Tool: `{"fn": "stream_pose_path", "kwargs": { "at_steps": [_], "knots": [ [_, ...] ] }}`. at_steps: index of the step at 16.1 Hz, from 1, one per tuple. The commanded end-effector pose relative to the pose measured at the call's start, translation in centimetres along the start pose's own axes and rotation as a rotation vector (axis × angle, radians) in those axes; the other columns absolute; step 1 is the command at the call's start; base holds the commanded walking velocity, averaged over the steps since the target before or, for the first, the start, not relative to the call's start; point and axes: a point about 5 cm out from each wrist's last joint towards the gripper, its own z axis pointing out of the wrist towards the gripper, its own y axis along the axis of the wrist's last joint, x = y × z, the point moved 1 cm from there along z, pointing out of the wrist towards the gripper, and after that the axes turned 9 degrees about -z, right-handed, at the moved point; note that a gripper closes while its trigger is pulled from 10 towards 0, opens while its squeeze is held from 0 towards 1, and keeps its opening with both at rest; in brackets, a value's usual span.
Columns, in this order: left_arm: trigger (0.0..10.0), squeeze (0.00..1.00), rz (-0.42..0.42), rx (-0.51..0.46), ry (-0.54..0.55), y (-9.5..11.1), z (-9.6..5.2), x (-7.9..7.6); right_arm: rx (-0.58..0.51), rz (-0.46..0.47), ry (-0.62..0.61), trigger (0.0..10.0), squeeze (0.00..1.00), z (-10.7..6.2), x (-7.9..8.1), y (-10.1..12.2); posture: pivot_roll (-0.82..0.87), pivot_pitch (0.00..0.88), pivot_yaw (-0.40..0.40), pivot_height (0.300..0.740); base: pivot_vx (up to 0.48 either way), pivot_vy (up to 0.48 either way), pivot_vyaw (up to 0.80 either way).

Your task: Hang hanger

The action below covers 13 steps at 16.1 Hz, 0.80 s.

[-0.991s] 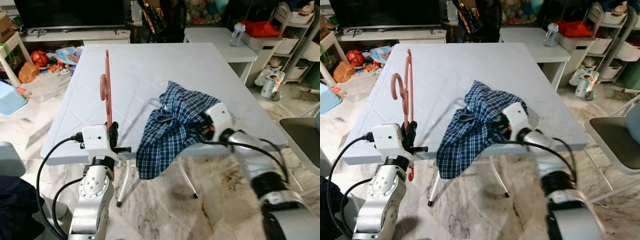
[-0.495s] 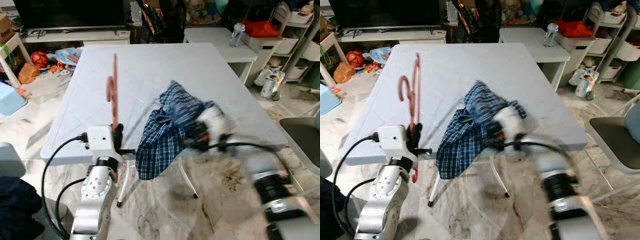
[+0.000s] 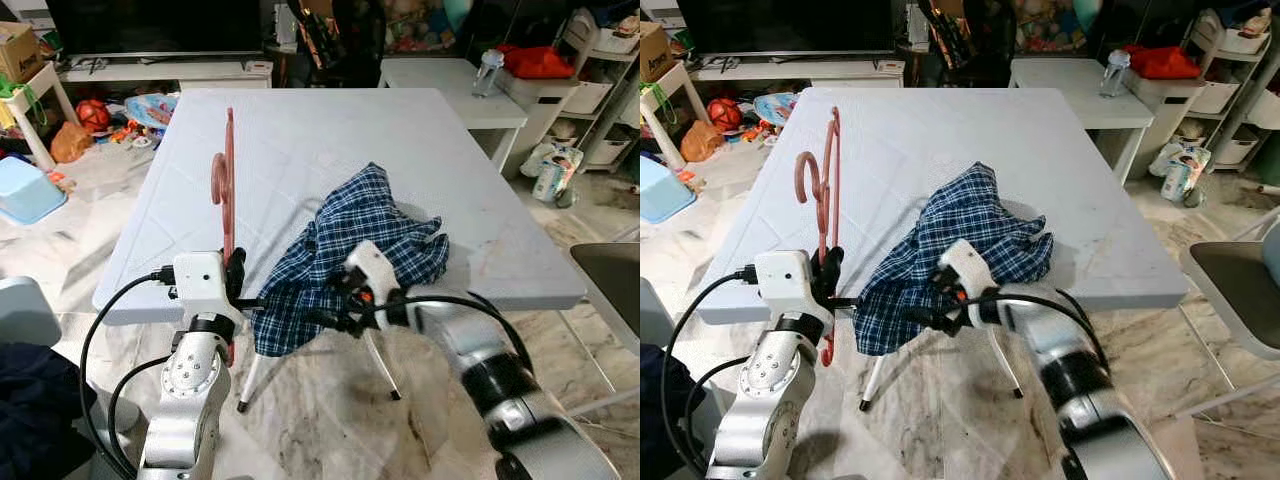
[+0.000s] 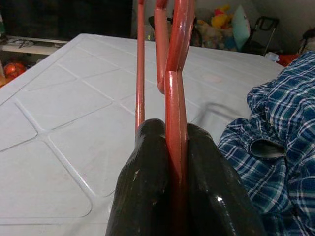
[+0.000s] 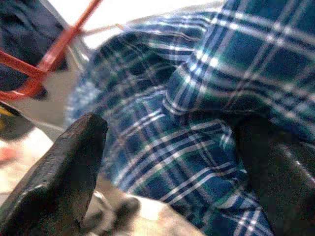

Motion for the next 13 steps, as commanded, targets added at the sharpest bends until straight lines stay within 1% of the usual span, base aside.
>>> {"fn": "stream_pose_path", "kwargs": {
  "at_steps": [1,2,3,4,5,6,7,8,9,11,12,13],
  "knots": [
    [10.0,0.0,-0.004,-0.016,-0.011,0.4,0.2,-0.3,0.029,-0.032,-0.025,10.0,1.0,0.2,-0.3,0.1,0.01,0.0,-0.045,0.74,0.0,0.0,0.0],
    [10.0,0.0,-0.004,-0.016,-0.012,0.4,0.2,-0.3,0.075,-0.063,-0.067,10.0,1.0,0.7,-0.6,0.1,0.01,0.0,-0.047,0.74,0.0,0.0,0.0],
    [10.0,0.0,-0.005,-0.016,-0.013,0.3,0.2,-0.4,0.15,-0.1,-0.161,10.0,1.0,1.2,-1.5,-0.3,0.01,0.0,-0.048,0.74,0.0,0.0,0.0],
    [10.0,0.0,-0.006,-0.017,-0.013,0.3,0.3,-0.5,0.163,-0.09,-0.248,10.0,1.0,1.4,-2.2,-0.1,0.01,0.0,-0.051,0.74,0.0,0.0,0.0],
    [10.0,0.0,-0.006,-0.02,-0.011,0.4,0.3,-0.4,0.14,-0.034,-0.36,10.0,1.0,1.3,-3.2,0.4,0.01,0.0,-0.056,0.74,0.0,0.0,0.0],
    [10.0,0.0,-0.006,-0.021,-0.01,0.4,0.3,-0.4,0.124,-0.015,-0.405,10.0,1.0,1.3,-3.6,0.7,0.02,0.0,-0.06,0.74,0.0,0.0,0.0],
    [10.0,0.0,-0.006,-0.02,-0.006,0.4,0.2,-0.4,0.071,0.04,-0.497,10.0,1.0,1.0,-4.4,1.5,0.02,0.0,-0.06,0.74,0.0,0.0,0.0],
    [10.0,0.0,-0.006,-0.018,-0.003,0.2,0.2,-0.4,0.006,0.101,-0.658,10.0,1.0,0.2,-5.8,2.6,0.02,0.0,-0.063,0.74,0.0,0.0,0.0],
    [10.0,0.0,-0.006,-0.016,-0.003,0.2,0.1,-0.4,-0.014,0.113,-0.696,10.0,1.0,0.0,-6.3,3.0,0.02,0.0,-0.064,0.74,0.0,0.0,0.0],
    [10.0,0.0,-0.005,0.004,-0.003,-0.2,0.0,-0.6,-0.091,0.18,-0.733,10.0,1.0,-0.4,-6.8,3.9,0.02,0.0,-0.066,0.74,0.0,0.0,0.0],
    [10.0,0.0,-0.003,0.012,-0.006,-0.3,0.0,-0.7,-0.114,0.18,-0.747,10.0,1.0,-0.7,-7.1,4.0,0.01,0.0,-0.068,0.74,0.0,0.0,0.0],
    [10.0,0.0,0.013,0.023,-0.021,-0.5,-0.2,-0.8,-0.166,0.176,-0.767,10.0,1.0,-1.8,-7.7,4.0,0.01,0.0,-0.069,0.74,0.0,0.0,0.0]
  ]
}}
